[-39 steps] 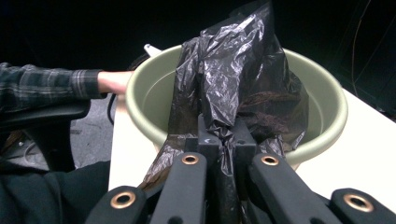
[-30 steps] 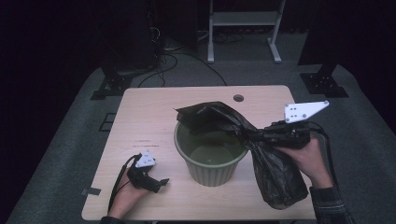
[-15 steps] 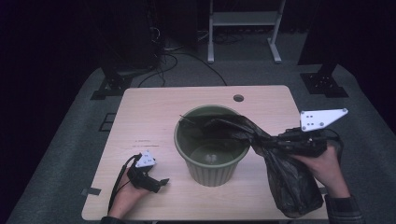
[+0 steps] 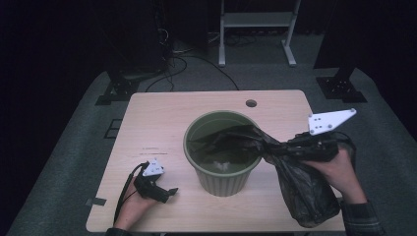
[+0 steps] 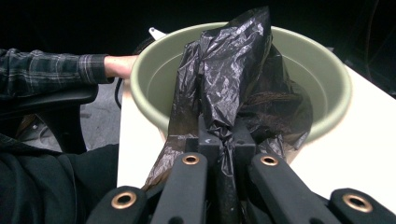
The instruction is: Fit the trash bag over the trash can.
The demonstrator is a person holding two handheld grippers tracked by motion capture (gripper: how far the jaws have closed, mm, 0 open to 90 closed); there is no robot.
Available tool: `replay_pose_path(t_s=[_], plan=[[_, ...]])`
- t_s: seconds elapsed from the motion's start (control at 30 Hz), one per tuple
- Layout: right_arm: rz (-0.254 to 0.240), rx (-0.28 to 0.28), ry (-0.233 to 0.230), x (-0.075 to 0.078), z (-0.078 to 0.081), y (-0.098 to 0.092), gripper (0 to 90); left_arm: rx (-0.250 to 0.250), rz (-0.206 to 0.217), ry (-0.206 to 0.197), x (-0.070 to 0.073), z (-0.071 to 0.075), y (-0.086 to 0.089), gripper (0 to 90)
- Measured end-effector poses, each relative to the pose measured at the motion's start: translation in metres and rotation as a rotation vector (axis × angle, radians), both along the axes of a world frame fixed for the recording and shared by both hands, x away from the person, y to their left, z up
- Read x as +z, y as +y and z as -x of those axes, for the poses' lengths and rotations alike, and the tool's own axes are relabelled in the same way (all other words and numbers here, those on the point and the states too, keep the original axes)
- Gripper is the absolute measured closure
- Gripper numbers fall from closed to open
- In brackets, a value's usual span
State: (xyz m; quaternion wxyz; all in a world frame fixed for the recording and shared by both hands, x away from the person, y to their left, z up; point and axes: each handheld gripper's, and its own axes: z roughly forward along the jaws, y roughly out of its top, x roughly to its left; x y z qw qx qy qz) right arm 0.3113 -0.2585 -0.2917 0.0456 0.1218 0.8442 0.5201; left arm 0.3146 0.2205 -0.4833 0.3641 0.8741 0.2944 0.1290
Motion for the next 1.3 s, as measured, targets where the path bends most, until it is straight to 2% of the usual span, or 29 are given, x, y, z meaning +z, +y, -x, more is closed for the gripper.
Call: replay_pose_path(t_s=[0.3, 0.4, 0.73, 1.0, 1.23, 1.3], plan=[[0.007, 0.034, 0.007, 0.007, -0.02, 0.03, 87.1, -0.003, 0.0, 0.0, 0.0, 0.0, 0.0, 0.0], [0.015, 0.024, 0.004, 0.007, -0.025, 0.037, 86.9, -0.004, -0.001, 0.0, 0.0, 0.0, 0.0, 0.0], [-0.022, 0.027, 0.012, 0.005, -0.047, 0.063, 86.2, -0.006, -0.001, 0.0, 0.0, -0.001, 0.0, 0.0], [-0.016, 0.024, 0.008, 0.007, -0.062, 0.083, 86.2, -0.007, -0.001, -0.001, 0.0, -0.001, 0.0, 0.0], [0.063, 0.029, 0.01, 0.008, -0.076, 0.105, 85.7, -0.007, 0.0, -0.001, 0.0, -0.001, 0.0, 0.0], [0.065, 0.027, 0.017, 0.007, -0.079, 0.11, 85.2, -0.007, 0.0, -0.001, 0.0, -0.001, 0.0, 0.0]])
